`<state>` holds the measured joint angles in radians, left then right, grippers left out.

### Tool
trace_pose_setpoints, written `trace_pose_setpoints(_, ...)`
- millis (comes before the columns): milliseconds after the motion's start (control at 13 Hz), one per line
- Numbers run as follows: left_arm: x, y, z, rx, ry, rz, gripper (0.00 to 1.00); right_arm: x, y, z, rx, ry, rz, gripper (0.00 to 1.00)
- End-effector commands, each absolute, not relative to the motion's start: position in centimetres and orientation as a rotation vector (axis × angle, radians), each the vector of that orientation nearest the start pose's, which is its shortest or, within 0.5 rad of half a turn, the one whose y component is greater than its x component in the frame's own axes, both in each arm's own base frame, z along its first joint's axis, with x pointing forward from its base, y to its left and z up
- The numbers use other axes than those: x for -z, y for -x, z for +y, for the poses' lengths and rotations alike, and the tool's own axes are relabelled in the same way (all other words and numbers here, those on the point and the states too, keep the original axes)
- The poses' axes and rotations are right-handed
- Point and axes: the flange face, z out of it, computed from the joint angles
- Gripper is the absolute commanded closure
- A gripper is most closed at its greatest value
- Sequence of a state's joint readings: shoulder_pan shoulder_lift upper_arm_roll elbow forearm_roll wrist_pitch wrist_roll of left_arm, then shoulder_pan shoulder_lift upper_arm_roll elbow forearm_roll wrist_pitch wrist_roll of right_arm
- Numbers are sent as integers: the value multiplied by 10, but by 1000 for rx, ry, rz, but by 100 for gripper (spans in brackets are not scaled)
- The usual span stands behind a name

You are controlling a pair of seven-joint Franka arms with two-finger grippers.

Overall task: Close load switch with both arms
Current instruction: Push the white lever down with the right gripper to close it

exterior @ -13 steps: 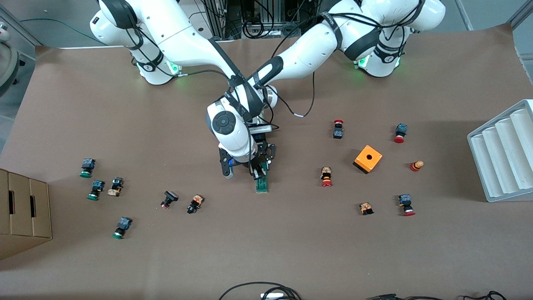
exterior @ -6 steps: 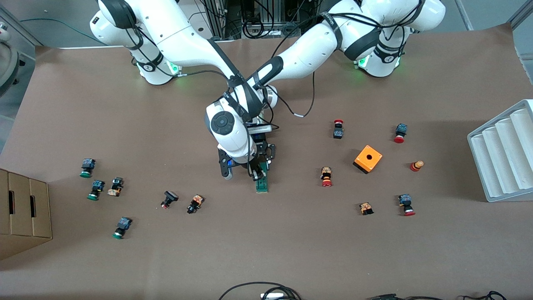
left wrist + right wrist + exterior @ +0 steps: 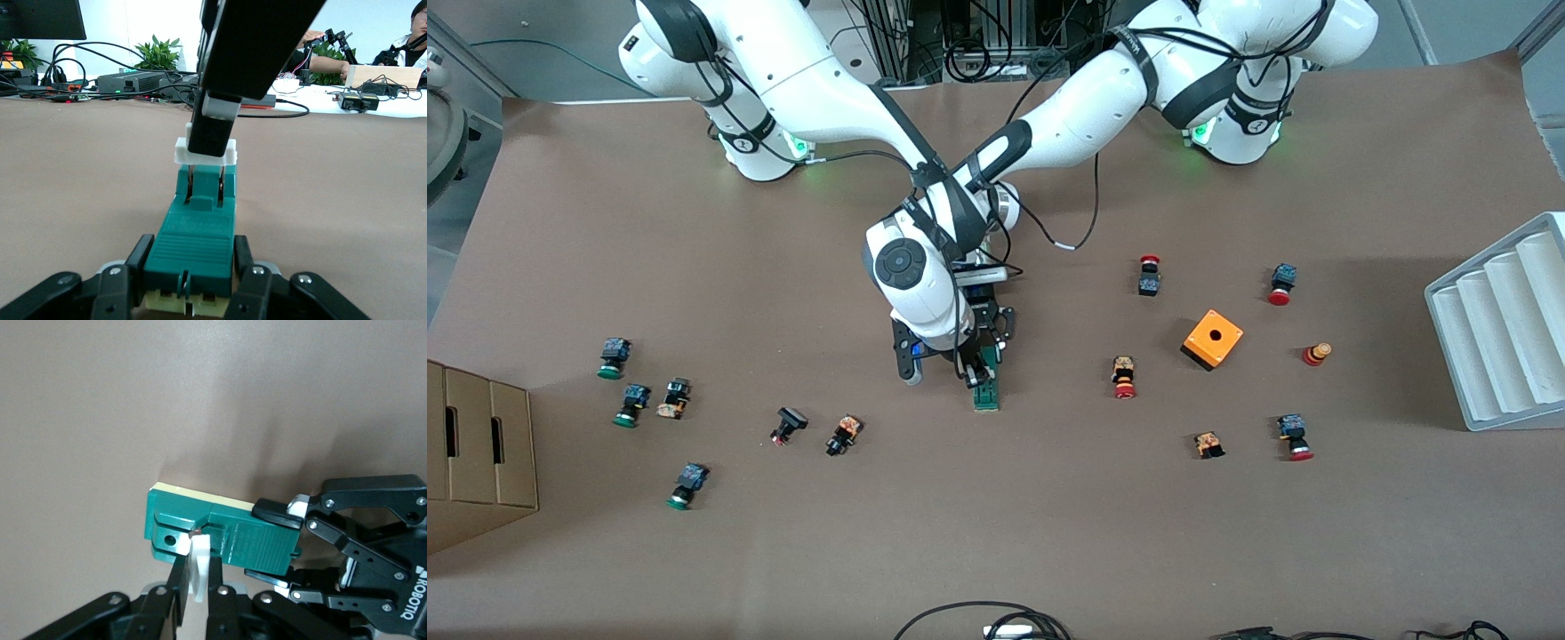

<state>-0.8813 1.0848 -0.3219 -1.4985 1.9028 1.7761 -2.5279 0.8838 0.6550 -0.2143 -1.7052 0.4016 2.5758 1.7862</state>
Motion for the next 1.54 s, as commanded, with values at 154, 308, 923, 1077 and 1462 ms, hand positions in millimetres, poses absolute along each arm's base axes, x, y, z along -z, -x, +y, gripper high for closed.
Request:
trace_pose_setpoints(154, -48, -346, -590, 1890, 2446, -233, 46, -245, -560, 438, -50, 2168, 1822, 84)
trace_pose_setpoints(308, -48, -346, -590, 1888, 2446, -233, 46, -242, -562, 440, -47, 2167, 1822, 85)
trace_pose_setpoints(923, -48, -347, -589, 1887, 2445, -231, 46, -231, -577, 442, -30, 2154, 1819, 84)
trace_pose_setpoints(1077, -47, -346, -589, 1886, 2446, -228, 46, -228, -585, 437, -27, 2140, 1831, 84)
trace_pose_setpoints(1462, -47, -346, -589, 1886, 2445, -230, 46, -217, -596, 443, -36, 2128, 1828, 84)
